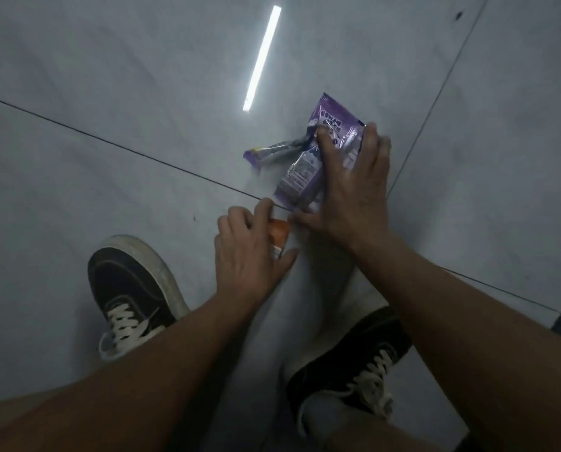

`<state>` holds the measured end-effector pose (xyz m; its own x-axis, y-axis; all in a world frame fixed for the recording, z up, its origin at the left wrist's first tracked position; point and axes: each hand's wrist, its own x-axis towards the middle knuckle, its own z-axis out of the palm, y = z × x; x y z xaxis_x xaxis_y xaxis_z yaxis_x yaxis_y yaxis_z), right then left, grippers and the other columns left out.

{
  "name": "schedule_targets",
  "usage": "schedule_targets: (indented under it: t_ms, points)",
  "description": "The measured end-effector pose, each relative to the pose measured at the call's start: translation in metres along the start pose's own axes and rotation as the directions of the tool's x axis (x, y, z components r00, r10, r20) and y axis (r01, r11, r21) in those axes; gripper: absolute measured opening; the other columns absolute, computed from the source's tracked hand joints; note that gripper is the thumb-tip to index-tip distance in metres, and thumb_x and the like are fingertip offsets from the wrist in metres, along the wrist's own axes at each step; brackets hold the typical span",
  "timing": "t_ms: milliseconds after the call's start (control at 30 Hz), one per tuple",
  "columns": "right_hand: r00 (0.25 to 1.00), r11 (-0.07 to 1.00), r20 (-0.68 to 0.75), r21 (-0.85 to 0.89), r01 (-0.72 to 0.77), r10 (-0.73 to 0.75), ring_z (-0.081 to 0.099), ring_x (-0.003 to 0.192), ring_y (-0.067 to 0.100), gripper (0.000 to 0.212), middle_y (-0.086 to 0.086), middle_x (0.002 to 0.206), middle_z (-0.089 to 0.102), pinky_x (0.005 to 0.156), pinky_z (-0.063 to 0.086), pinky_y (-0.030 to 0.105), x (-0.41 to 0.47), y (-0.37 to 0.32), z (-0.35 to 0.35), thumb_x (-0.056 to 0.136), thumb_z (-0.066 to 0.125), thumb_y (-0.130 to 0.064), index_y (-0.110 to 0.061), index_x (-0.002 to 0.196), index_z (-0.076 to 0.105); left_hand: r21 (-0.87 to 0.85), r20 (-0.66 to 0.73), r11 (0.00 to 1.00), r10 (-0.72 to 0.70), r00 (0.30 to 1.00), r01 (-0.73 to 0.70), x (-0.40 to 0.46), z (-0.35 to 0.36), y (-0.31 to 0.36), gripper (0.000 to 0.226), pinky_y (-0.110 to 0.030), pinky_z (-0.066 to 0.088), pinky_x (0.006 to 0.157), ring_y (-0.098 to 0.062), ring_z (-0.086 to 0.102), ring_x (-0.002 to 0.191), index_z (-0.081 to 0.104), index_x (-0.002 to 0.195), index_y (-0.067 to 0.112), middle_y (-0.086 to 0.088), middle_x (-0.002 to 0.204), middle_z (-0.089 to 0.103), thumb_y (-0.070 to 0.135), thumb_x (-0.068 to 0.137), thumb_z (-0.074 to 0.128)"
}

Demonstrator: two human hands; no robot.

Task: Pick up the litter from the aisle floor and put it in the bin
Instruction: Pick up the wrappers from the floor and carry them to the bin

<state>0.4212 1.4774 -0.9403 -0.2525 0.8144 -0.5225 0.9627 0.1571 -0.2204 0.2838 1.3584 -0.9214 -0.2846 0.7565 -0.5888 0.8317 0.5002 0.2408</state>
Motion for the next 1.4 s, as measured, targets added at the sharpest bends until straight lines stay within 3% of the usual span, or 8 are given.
schedule_targets:
  t_ms: [67,133,267,500,667,900,1133,1400]
  points:
    - [0.999,0.999,-0.045,-0.018,0.027,-0.028,0.023,0.141,0.049,0.118,0.028,0.151,0.027,0.115,0.03,0.057,0.0,-0.003,0.0,0.064,0.071,-0.076,-0.03,0.158,0.019,-0.068,0.016,0.997,0.022,1.0,-0.021,-0.001,0.001,0.001,0.064,-0.041,0.053,0.075,-0.024,0.048,0.1,0.042,0.129,0.028,-0.004,0.114,0.043,0.045,0.077,0.075]
    - [0.997,0.999,-0.065,-0.011,0.038,-0.039,0.041,0.123,0.04,0.102,0.022,0.131,0.045,0.095,0.045,0.046,-0.008,-0.011,-0.005,0.074,0.079,-0.049,-0.021,0.156,0.027,-0.139,0.06,0.99,-0.022,0.998,0.031,-0.004,-0.004,0.003,0.054,-0.04,0.055,0.072,-0.026,0.055,0.095,0.045,0.124,0.026,-0.004,0.117,0.042,0.034,0.081,0.076]
    - [0.995,0.989,0.01,0.109,-0.099,0.099,0.055,0.097,0.032,0.074,0.014,0.119,0.048,0.066,0.039,0.035,-0.033,-0.021,-0.028,0.087,0.07,-0.028,-0.021,0.15,0.032,-0.202,0.05,0.972,-0.113,0.992,0.121,-0.019,-0.034,0.011,0.049,-0.042,0.055,0.071,-0.03,0.061,0.085,0.044,0.121,0.027,-0.002,0.119,0.038,0.039,0.084,0.074]
    - [0.981,0.969,0.035,0.154,-0.193,0.19,0.058,0.09,0.032,0.063,0.011,0.118,0.047,0.063,0.035,0.033,-0.124,-0.047,-0.124,0.085,0.068,-0.024,-0.019,0.141,0.039,-0.212,0.0,0.967,-0.146,0.989,0.142,-0.081,-0.147,0.052,0.063,-0.046,0.057,0.074,-0.03,0.062,0.092,0.036,0.137,0.027,-0.004,0.127,0.039,0.039,0.085,0.069]
    - [0.974,0.948,0.055,0.224,-0.228,0.222,0.06,0.094,0.026,0.063,0.008,0.119,0.053,0.068,0.046,0.032,-0.194,-0.072,-0.228,0.086,0.072,-0.025,-0.019,0.14,0.04,-0.197,-0.023,0.978,-0.069,0.997,0.063,-0.143,-0.25,0.095,0.063,-0.032,0.048,0.069,-0.019,0.058,0.091,0.036,0.141,0.029,-0.001,0.127,0.043,0.039,0.087,0.067]
    - [0.993,0.929,0.079,0.352,-0.11,0.088,0.058,0.094,0.022,0.055,0.003,0.117,0.055,0.077,0.054,0.038,-0.289,-0.1,-0.4,0.083,0.067,-0.021,-0.021,0.134,0.045,-0.142,0.018,0.984,0.114,0.993,-0.11,-0.244,-0.417,0.167,0.061,-0.038,0.055,0.067,-0.024,0.061,0.083,0.031,0.139,0.036,-0.001,0.114,0.044,0.04,0.085,0.06]
    - [0.991,0.907,-0.02,0.405,-0.114,0.133,0.058,0.091,0.02,0.049,0.006,0.124,0.055,0.066,0.042,0.028,-0.378,-0.11,-0.571,0.091,0.063,-0.022,-0.017,0.134,0.042,0.029,-0.005,0.973,0.229,0.974,-0.228,-0.324,-0.579,0.239,0.084,-0.036,0.049,0.068,-0.028,0.062,0.093,0.03,0.147,0.025,-0.003,0.118,0.047,0.036,0.075,0.073]
    - [0.95,0.889,-0.172,0.428,-0.165,0.259,0.05,0.077,0.022,0.038,0.007,0.112,0.056,0.06,0.039,0.032,-0.452,-0.117,-0.686,0.093,0.06,-0.023,-0.019,0.12,0.034,0.066,-0.134,0.916,0.4,0.907,-0.395,-0.392,-0.704,0.3,0.073,-0.032,0.043,0.065,-0.022,0.059,0.085,0.034,0.141,0.028,0.001,0.119,0.055,0.025,0.077,0.068]
